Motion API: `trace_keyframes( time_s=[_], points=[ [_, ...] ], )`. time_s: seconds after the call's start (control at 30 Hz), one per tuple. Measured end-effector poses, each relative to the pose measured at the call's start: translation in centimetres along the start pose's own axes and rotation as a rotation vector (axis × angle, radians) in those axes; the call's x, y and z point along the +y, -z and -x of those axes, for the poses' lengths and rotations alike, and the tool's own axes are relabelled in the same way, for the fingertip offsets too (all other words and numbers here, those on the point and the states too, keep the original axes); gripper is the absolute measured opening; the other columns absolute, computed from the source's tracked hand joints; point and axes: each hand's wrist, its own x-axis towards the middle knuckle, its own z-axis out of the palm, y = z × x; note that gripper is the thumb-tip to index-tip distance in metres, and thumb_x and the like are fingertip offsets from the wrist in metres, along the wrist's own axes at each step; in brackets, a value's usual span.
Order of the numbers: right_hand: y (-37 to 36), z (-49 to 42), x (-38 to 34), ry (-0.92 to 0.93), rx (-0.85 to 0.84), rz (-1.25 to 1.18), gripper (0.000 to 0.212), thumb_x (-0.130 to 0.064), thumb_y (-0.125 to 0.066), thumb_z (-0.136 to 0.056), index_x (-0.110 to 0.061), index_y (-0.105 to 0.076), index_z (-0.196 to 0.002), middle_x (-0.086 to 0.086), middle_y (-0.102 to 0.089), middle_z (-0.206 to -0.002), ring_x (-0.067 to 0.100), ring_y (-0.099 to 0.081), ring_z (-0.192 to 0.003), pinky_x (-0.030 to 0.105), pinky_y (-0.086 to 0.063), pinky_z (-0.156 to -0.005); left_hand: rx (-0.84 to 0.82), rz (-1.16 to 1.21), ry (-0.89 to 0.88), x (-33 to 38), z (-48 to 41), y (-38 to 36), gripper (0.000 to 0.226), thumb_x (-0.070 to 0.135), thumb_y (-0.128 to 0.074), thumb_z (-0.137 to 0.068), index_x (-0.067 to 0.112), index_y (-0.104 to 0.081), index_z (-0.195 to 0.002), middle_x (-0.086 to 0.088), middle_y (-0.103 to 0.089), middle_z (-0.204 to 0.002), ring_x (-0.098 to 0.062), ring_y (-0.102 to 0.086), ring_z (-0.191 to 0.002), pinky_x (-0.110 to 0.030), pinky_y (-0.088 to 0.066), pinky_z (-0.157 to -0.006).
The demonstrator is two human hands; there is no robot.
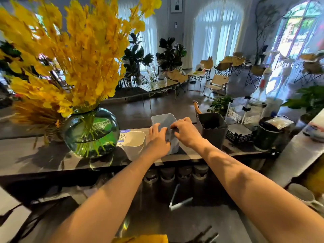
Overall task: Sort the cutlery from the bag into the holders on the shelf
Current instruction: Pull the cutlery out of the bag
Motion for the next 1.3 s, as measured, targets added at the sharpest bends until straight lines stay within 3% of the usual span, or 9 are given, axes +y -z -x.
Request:
trace_keyframes(
  time_s=[0.33, 0.5, 0.67, 0.77, 0.87, 0.97, 1.3],
  points=[
    [0.3, 1.7, 0.5, 0.019, 0.051, 0.013, 0.028, -0.018, -0.066, -0.096, -0.015, -0.070, -0.124, 0.003, -0.065, -0.121, 0.020, -0.044, -0.117, 0.039, -0.048, -0.101, 0.020, 0.198, -0.007, 1.0, 0.6, 0.1, 0.049, 0.015, -0.061, -0.098, 0.010, -0.045, -0.144, -0.007, -0.023, -0.157, -0.024, -0.025, -0.145, -0.035, -0.035, -0.114],
    [0.5, 2.3, 0.5, -0.012, 0.100, 0.005, 0.034, -0.016, -0.064, -0.097, -0.013, -0.065, -0.131, 0.006, -0.063, -0.128, 0.024, -0.045, -0.122, 0.040, -0.044, -0.105, -0.026, 0.207, -0.028, 1.0, 1.8, 0.3, 0.079, 0.011, -0.060, -0.095, 0.020, -0.016, -0.160, 0.000, 0.006, -0.167, -0.023, 0.001, -0.155, -0.040, -0.025, -0.121],
    [0.0, 5.8, -0.3, -0.006, 0.212, -0.102, 0.038, -0.014, -0.064, -0.095, -0.013, -0.061, -0.134, 0.004, -0.059, -0.134, 0.024, -0.045, -0.125, 0.036, -0.041, -0.110, -0.017, 0.170, 0.016, 0.9, 4.9, -0.3, 0.089, 0.016, -0.060, -0.094, 0.023, -0.001, -0.160, 0.000, 0.015, -0.166, -0.024, 0.003, -0.154, -0.040, -0.015, -0.122],
    [-0.9, 8.7, -0.2, 0.021, 0.254, -0.139, 0.049, -0.010, -0.068, -0.092, -0.015, -0.057, -0.139, 0.001, -0.051, -0.145, 0.021, -0.045, -0.134, 0.037, -0.039, -0.116, -0.005, 0.165, 0.030, 0.9, 7.6, -2.3, 0.094, 0.014, -0.062, -0.094, 0.028, 0.005, -0.159, 0.001, 0.014, -0.165, -0.027, 0.000, -0.153, -0.044, -0.022, -0.121],
    [0.0, 10.3, 0.0, 0.005, 0.214, -0.189, 0.051, -0.010, -0.066, -0.093, -0.016, -0.054, -0.142, -0.001, -0.049, -0.148, 0.017, -0.046, -0.135, 0.033, -0.037, -0.117, -0.063, 0.226, 0.028, 0.8, 10.2, -4.5, 0.101, 0.013, -0.064, -0.094, 0.038, 0.011, -0.156, 0.014, 0.024, -0.162, -0.027, 0.002, -0.155, -0.046, -0.023, -0.123],
    [0.6, 12.2, 0.4, -0.070, 0.244, -0.305, 0.046, -0.010, -0.064, -0.095, -0.015, -0.056, -0.140, 0.001, -0.055, -0.142, 0.018, -0.052, -0.129, 0.034, -0.042, -0.112, -0.110, 0.226, 0.026, 1.4, 11.6, -6.2, 0.097, 0.015, -0.064, -0.096, 0.032, 0.008, -0.159, 0.011, 0.021, -0.165, -0.020, 0.011, -0.155, -0.039, -0.010, -0.123],
    [-9.1, 26.4, 3.2, -0.363, 0.063, -0.562, 0.041, -0.010, -0.065, -0.095, -0.020, -0.061, -0.134, -0.006, -0.064, -0.126, 0.011, -0.060, -0.115, 0.035, -0.050, -0.104, -0.290, 0.293, 0.041, 2.3, 17.4, -13.5, 0.087, 0.014, -0.062, -0.095, 0.022, -0.007, -0.162, 0.002, 0.002, -0.168, -0.015, 0.001, -0.155, -0.024, -0.008, -0.117]
  ],
)
